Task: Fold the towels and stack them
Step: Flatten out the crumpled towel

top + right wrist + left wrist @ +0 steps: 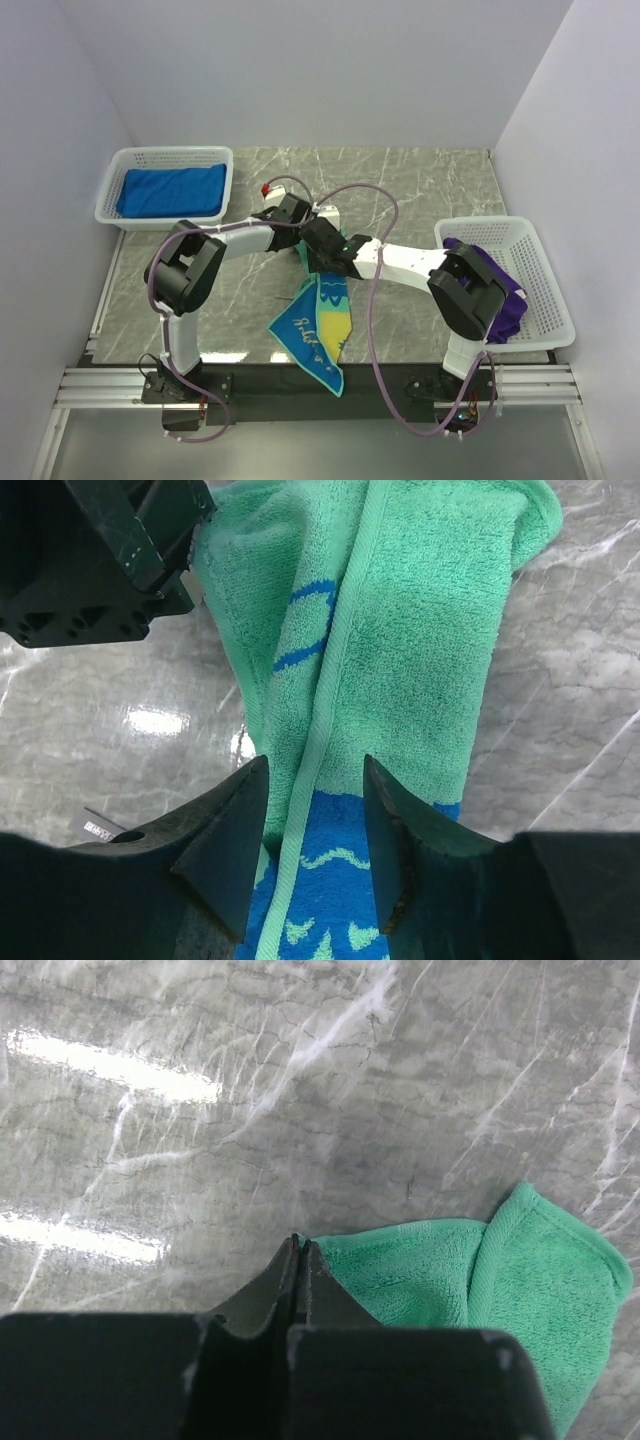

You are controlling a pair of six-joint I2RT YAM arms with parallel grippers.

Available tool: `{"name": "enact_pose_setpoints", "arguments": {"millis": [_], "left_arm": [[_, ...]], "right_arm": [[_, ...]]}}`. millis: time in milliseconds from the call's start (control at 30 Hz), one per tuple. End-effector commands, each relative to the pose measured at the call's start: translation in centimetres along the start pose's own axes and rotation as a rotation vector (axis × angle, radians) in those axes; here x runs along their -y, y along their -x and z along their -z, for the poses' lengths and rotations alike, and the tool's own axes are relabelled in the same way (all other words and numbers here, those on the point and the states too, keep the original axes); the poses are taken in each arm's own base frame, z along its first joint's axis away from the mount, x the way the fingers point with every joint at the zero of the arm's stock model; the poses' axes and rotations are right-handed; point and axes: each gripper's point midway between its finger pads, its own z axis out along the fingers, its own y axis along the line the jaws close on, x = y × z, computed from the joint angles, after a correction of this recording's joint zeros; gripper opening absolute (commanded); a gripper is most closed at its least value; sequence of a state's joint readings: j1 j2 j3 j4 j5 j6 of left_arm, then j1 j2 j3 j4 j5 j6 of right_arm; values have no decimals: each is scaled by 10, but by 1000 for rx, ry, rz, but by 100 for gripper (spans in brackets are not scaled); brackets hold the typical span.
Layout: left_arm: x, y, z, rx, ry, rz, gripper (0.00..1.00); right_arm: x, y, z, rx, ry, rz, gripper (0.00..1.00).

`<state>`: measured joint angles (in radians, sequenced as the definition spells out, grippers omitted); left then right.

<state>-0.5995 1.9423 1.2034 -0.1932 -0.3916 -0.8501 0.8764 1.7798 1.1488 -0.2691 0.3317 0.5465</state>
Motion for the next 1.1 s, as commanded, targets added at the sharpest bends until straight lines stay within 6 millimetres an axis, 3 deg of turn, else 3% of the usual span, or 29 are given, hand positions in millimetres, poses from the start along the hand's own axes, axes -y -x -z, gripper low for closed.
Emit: {"name": "enact_pose_setpoints", "arguments": {"millis": [0, 367, 733, 900, 1067], "left_arm": [[-46, -43, -4, -154, 149, -123, 1], [-36, -21, -11, -128, 149, -114, 1], [-37, -15, -16, -126, 159, -107, 1], [-41, -11, -19, -123, 166, -98, 1], [-43, -3, -24, -119, 175, -93, 1]], "right_arm": [[3, -16, -6, -28, -26, 25, 49], [8, -31, -9, -65, -36, 49, 47], [15, -38, -17, -80, -74, 69, 43], [25, -36, -14, -67, -121, 84, 32], [38, -22, -3, -23, -153, 68, 10]]}}
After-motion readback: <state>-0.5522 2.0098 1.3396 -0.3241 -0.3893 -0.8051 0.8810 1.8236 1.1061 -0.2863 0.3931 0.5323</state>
